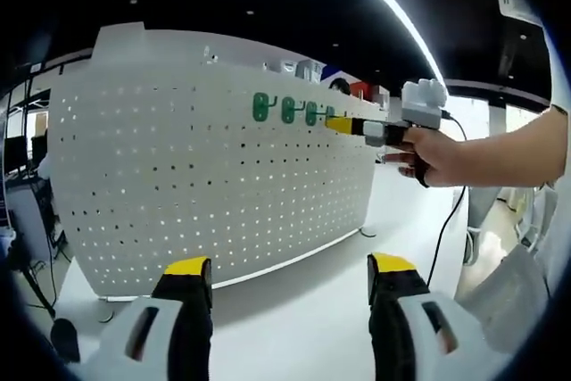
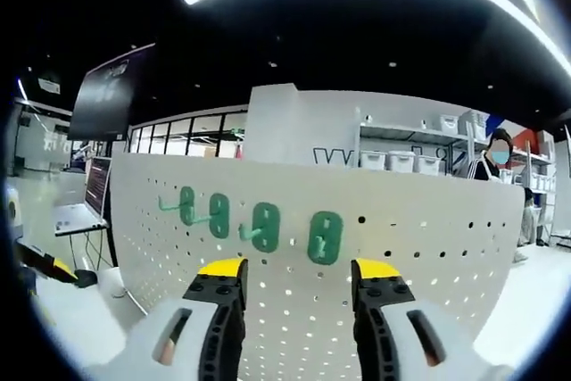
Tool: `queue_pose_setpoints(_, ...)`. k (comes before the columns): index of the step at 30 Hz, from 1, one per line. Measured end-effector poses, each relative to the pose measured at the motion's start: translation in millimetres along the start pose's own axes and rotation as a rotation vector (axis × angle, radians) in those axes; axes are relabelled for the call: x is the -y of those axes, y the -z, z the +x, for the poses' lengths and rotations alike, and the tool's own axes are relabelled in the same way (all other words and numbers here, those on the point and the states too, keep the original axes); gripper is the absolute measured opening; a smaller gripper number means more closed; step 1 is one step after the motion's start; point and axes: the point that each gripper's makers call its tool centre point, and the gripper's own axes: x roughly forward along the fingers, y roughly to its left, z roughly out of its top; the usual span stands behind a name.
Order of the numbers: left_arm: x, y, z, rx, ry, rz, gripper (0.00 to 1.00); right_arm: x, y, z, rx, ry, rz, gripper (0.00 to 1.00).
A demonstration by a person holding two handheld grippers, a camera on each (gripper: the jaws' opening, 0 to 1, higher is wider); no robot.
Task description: Insert the hook assembly into the mounting plate slot until the hook locks in place.
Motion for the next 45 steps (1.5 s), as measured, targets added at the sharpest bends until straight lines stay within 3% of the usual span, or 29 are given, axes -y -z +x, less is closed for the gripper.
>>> queue_pose_setpoints(11, -1.3, -7.8, 2, 0.026, -0.002, 0.016, 0.74, 0, -4.8, -21, 0.048, -0.033, 0.06, 0.49)
queue_pose_setpoints(19, -1.5, -9.9, 3, 0.033, -0.004, 0.024, 0.75, -1, -3.4, -24, 0.042, -0.038, 0.057, 0.49)
queue_pose_setpoints(39, -7.7, -10.2, 1, 0.054, -0.025, 0.057, 0.82, -7, 17.0, -71, 0.032, -0.077, 0.1, 0.57)
queue_pose_setpoints(42, -6.3, -15.8, -2, 0.09, -0.024, 0.044, 0.84, -9, 20.4, -79, 0.026, -0.081, 0.096, 0.57)
queue_pose_setpoints(45, -8.1, -14.3, -3, 0.087, -0.036, 0.058, 0.86, -10, 23.3, -86, 0.028, -0.082, 0.111, 0.58)
